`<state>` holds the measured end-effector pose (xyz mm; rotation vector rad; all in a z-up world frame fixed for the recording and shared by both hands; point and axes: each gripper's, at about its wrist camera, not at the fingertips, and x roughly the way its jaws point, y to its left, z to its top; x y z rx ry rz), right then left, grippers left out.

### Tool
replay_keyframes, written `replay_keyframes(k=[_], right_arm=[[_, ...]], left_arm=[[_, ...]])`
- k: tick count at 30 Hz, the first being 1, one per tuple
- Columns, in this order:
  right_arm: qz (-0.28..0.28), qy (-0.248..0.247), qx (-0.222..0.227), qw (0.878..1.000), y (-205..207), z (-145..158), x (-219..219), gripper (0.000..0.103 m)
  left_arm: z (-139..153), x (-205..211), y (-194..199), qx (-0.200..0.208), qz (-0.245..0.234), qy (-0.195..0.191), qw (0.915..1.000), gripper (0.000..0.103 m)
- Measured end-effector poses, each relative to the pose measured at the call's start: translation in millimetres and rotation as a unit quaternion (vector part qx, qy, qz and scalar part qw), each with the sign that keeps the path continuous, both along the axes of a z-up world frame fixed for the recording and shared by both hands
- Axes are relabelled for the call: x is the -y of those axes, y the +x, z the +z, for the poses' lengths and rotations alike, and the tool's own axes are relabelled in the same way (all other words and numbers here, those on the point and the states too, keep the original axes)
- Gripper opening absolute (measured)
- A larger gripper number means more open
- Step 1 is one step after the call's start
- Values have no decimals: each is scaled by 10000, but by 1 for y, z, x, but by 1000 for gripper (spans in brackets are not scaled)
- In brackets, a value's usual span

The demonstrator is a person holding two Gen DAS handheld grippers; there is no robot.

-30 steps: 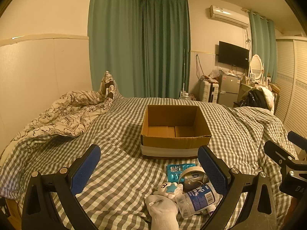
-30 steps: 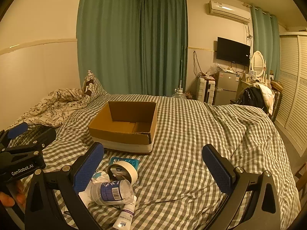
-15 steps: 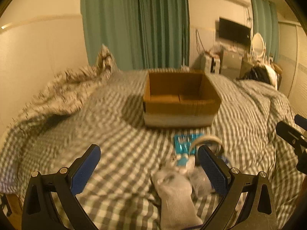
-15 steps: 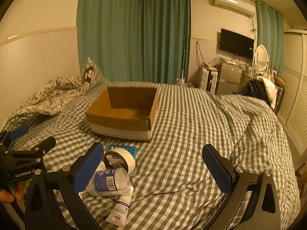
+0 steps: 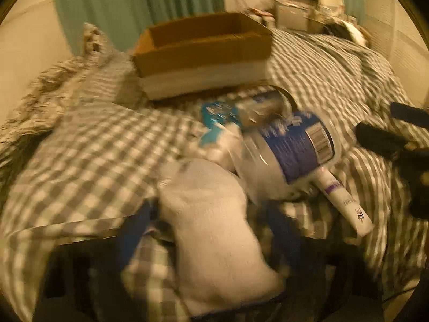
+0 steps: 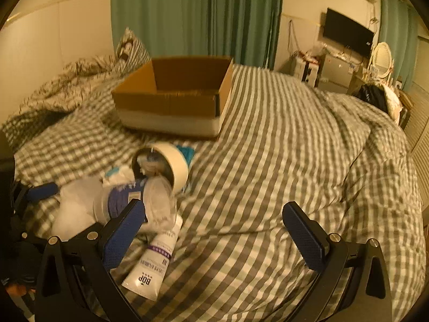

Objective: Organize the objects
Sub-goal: 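Grasp the white sock with the left tool while the right tool grasps the BOP tube, then carry the sock and tube into the box and open both tools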

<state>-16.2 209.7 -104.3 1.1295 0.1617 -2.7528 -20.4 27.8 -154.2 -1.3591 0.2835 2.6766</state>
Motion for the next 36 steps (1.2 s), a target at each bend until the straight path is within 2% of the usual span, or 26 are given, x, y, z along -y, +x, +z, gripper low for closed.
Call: replay_keyframes(k=[1,4,6,8,9,11,15,16,17,26,31,36], right_arm=[[45,6,94,9999,-1,-6,2,103],[237,69,485,9985,-5,-28,12,102],[365,138,641,9972,-6,-40,19,96],[456,263,841,9951,-10,-53,26,82],[504,287,918,9941,-12,-57,28,79],[594,222,1052,9924,-15,-63,29,62],[752,-55,1269,9890,-16,-69,29,44],[766,-52,1275,9889,-15,-68,28,31],[731,-11,1269,9892,-13,-67,26,26],[499,79,1028,9934,2,-36,8,25],[398,16,581,9975,9,4,-2,25],[455,31,-97,9989,1,60,-3,25]], left_arm=[[-2,2,-2,49,6,-45,10000,55],[3,9,-1,25,3,187,9998,47],[8,12,0,-19,31,275,9996,44],[14,15,1,-114,44,287,9995,44],[17,16,0,-143,51,280,9995,44],[22,20,0,-200,61,317,9993,44],[29,27,-1,-256,74,375,9989,44],[31,28,0,-272,86,392,9988,44],[33,29,1,-297,95,427,9986,44],[63,31,11,-660,97,470,9967,44],[82,32,10,-833,73,627,9945,44],[113,29,-7,-1166,43,634,9911,44]])
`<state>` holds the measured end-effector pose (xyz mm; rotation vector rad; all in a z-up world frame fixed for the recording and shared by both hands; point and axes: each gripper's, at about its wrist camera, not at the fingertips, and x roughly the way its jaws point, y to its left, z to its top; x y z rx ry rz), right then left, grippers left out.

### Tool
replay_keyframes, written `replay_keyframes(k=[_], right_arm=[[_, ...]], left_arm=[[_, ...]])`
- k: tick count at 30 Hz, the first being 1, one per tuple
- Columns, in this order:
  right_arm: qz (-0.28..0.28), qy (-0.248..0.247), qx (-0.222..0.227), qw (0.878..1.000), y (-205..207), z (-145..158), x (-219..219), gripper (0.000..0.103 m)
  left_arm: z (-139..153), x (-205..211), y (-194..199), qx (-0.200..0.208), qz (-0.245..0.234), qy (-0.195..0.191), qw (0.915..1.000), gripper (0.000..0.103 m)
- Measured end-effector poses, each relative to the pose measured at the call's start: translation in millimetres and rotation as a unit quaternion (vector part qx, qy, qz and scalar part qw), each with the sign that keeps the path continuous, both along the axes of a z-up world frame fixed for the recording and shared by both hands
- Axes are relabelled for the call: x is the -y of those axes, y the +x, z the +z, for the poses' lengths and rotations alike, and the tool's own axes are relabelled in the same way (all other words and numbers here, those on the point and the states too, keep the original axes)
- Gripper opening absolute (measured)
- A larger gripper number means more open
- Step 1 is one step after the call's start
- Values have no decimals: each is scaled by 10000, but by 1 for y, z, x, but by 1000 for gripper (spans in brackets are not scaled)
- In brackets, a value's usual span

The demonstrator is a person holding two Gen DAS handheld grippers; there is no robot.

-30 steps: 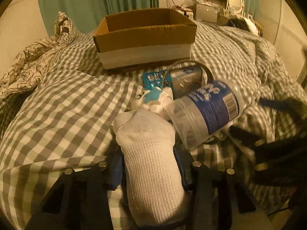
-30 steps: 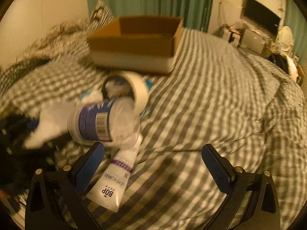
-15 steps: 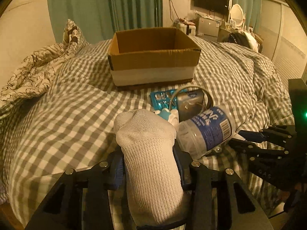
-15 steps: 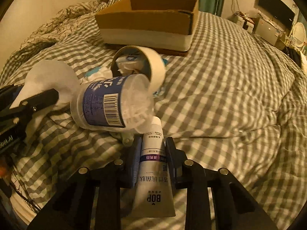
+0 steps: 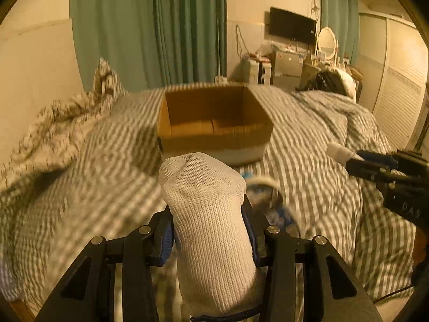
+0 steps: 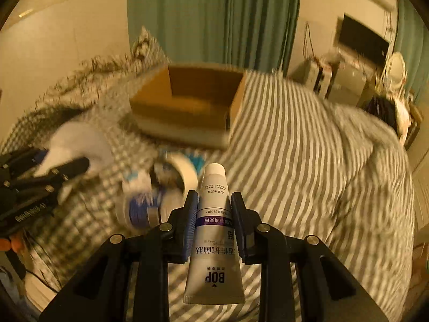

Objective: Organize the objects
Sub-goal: 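Carry the sock and tube into the box and open both tools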

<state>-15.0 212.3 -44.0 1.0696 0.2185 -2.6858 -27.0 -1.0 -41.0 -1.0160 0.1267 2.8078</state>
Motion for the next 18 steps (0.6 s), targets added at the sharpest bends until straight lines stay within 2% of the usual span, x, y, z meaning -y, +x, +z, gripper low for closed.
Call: replay_keyframes(k=[5,11,14,18], right_arm=[[281,-85,-419,9987,-33,48,17,25],[512,-306,-734,9955,-89,88,39,25],[519,-436,-753,9949,-129,98,50,25],[482,-542,-745,9946,-183,103,66,25]], left_arm=[[42,4,-39,-414,30,99,9991,44],[80,12,-104,-740,237,127,9969,44],[90,12,-140,-861,305,107,9958,44],[85,10,-186,-820,302,29,9962,44]])
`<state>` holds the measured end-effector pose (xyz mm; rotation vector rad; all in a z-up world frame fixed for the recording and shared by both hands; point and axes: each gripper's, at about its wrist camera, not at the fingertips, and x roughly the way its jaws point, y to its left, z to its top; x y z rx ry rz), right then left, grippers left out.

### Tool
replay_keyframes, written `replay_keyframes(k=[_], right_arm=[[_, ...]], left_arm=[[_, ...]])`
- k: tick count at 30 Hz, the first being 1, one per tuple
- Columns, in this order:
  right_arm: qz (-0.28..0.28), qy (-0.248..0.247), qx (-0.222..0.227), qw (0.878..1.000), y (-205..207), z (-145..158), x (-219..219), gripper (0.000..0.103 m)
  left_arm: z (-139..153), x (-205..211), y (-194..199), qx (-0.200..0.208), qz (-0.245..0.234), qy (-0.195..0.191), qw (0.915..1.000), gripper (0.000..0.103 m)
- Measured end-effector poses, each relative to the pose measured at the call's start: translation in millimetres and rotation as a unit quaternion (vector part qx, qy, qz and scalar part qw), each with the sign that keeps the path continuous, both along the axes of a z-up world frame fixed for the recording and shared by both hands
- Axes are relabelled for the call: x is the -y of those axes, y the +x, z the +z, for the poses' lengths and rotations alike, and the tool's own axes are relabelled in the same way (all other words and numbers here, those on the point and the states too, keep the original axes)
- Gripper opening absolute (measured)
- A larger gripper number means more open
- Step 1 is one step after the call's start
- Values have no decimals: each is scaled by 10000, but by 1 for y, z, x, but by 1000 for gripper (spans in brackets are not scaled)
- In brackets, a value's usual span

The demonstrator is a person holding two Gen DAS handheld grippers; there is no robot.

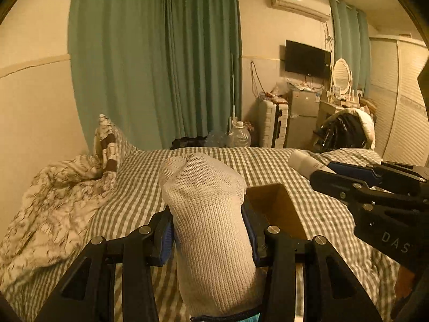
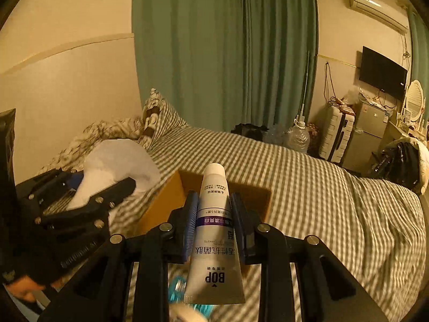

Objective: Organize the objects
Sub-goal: 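Carry the sock and tube into the box and open both tools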

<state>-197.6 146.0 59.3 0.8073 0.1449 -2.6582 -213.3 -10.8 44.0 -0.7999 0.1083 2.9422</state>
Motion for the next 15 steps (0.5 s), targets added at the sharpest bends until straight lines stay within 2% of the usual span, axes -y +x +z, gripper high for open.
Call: replay_keyframes(k=[4,7,11,15], right_arm=[[-89,-115,217,9997,-49,-17,7,25],[-203,-32,494,9986,-82,-45,8,25],[-295,46,927,9952,-112,-94,1,25],[-301,-50,1104,9934,-126,-120,-8,26]], left_arm=[[-29,-3,-46,270,14,-174,9995,44],[-60,-3,-70,632,-54,-212,9978,44],[-92,-7,-88,918,-204,-239,9953,44],[-111,-13,-98,1122,-270,-222,9931,45]])
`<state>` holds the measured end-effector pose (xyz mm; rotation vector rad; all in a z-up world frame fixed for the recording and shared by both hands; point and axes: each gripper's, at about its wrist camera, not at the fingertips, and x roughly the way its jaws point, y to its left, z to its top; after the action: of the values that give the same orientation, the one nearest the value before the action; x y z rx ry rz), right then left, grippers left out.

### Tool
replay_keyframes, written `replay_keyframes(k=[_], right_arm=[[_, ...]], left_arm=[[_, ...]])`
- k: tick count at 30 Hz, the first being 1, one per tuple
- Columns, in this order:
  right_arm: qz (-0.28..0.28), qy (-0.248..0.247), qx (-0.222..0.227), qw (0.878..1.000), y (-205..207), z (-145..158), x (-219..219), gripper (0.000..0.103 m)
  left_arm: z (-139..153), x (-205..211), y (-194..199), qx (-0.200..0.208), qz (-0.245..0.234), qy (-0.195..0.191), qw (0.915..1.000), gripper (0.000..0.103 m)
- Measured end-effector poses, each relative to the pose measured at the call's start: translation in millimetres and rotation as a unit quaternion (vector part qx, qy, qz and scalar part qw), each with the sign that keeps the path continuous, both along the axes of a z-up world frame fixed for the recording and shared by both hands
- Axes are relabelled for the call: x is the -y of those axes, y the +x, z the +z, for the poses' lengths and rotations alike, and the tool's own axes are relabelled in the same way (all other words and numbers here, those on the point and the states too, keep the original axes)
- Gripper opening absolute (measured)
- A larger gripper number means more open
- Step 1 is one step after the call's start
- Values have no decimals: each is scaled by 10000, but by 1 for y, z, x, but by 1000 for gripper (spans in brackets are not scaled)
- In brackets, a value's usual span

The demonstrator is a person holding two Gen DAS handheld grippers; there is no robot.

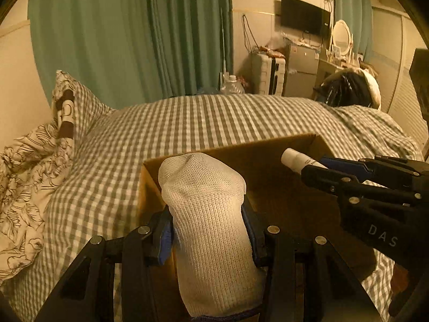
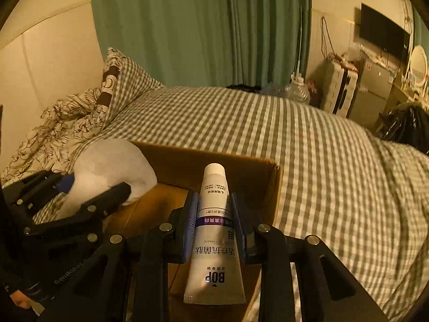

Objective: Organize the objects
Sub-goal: 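Carry the sock and tube into the box and open both tools, then grasp the blue-labelled bottle with the right tool while the left tool grasps the star toy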

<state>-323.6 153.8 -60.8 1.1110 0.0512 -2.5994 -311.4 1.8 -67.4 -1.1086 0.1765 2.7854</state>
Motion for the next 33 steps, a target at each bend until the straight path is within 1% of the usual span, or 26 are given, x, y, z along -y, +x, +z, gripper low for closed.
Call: replay_keyframes(k=[2,3,4,5,6,7,8,12,14,15,17,19,21,23,27,30,33], right_arm=[[-20,-89,32,10000,-2,-5,-7,26],[-11,-119,30,9999,-2,-5,-8,26],[-12,-136,-2,9999,-2,-4,-9,34],[-30,-146,-60,9999,0,-1,-10,50],[-78,-148,-142,9998,4,2,-12,59],[-126,-161,-236,9995,8,7,-15,69],[-164,-190,-340,9991,13,12,-17,69],[-184,-211,-557,9981,35,44,-28,70],[-236,-135,-677,9973,53,61,-34,76],[-266,-89,-763,9967,64,72,-38,78],[-321,1,-907,9954,84,92,-42,84],[-410,127,-1071,9933,111,115,-49,89],[-450,229,-1177,9918,137,129,-52,94],[-469,280,-1232,9909,158,138,-54,95],[-563,310,-1379,9884,205,152,-60,97],[-564,439,-1437,9870,236,152,-60,102],[-554,608,-1450,9860,263,143,-55,103]], left_arm=[[-4,-2,-1,49,-9,19,10000,49],[-4,-3,0,48,-19,31,10000,53],[-4,-4,2,42,-22,39,10000,58],[-2,-4,5,-13,2,10,10000,73],[0,-2,7,-80,32,-32,10000,86],[5,-2,14,-211,80,-89,9997,90],[11,-1,19,-305,100,-110,9994,93],[36,2,38,-493,196,-129,9985,99],[54,2,55,-648,229,-125,9976,102],[62,2,63,-711,226,-119,9971,103],[79,3,85,-851,178,-82,9962,103],[91,2,107,-834,44,-80,9965,103],[98,2,129,-807,-54,-111,9967,103],[103,3,150,-810,-80,-145,9966,103],[108,10,191,-811,60,-183,9965,103],[106,17,221,-859,246,-190,9958,103],[95,23,254,-968,569,-286,9933,103]])
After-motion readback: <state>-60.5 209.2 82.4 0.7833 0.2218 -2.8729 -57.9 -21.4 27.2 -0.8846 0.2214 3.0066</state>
